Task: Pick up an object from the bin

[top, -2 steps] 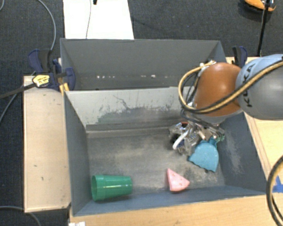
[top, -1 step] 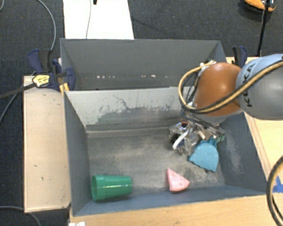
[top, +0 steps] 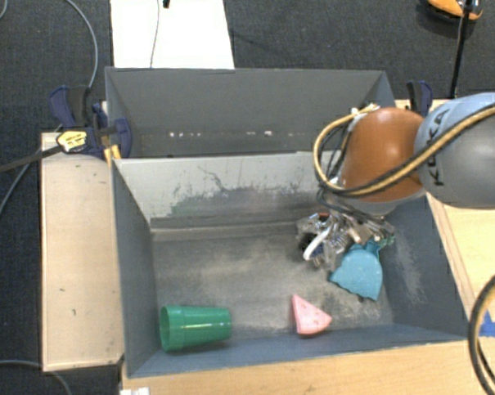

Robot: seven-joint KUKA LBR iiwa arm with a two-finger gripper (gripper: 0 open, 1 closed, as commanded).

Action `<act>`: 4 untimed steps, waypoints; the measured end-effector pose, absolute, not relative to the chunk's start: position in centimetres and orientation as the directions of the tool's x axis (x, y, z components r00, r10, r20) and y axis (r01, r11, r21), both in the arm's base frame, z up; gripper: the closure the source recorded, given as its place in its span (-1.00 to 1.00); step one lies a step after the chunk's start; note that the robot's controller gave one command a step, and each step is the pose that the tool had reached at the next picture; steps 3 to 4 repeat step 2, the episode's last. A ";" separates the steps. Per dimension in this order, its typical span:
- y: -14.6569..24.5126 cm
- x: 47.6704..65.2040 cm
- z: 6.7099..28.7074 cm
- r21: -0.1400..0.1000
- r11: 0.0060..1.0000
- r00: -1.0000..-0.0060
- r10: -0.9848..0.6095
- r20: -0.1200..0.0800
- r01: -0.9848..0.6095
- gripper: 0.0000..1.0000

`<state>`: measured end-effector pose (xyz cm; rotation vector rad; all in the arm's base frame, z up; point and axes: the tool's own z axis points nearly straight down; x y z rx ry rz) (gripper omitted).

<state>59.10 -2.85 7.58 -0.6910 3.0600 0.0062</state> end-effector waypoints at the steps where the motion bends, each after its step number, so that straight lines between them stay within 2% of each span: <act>1: -2.9 59.1 8.6 0.002 0.903 -0.903 -0.429 -0.006 -0.429 1.00; 2: -2.9 59.2 9.4 0.001 0.903 -0.903 -0.429 -0.008 -0.429 1.00; 4: -2.9 59.2 9.4 0.001 0.903 -0.903 -0.429 -0.008 -0.429 1.00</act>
Offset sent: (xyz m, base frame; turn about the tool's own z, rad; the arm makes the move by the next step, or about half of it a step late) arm 0.0002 0.0002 0.0108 0.0000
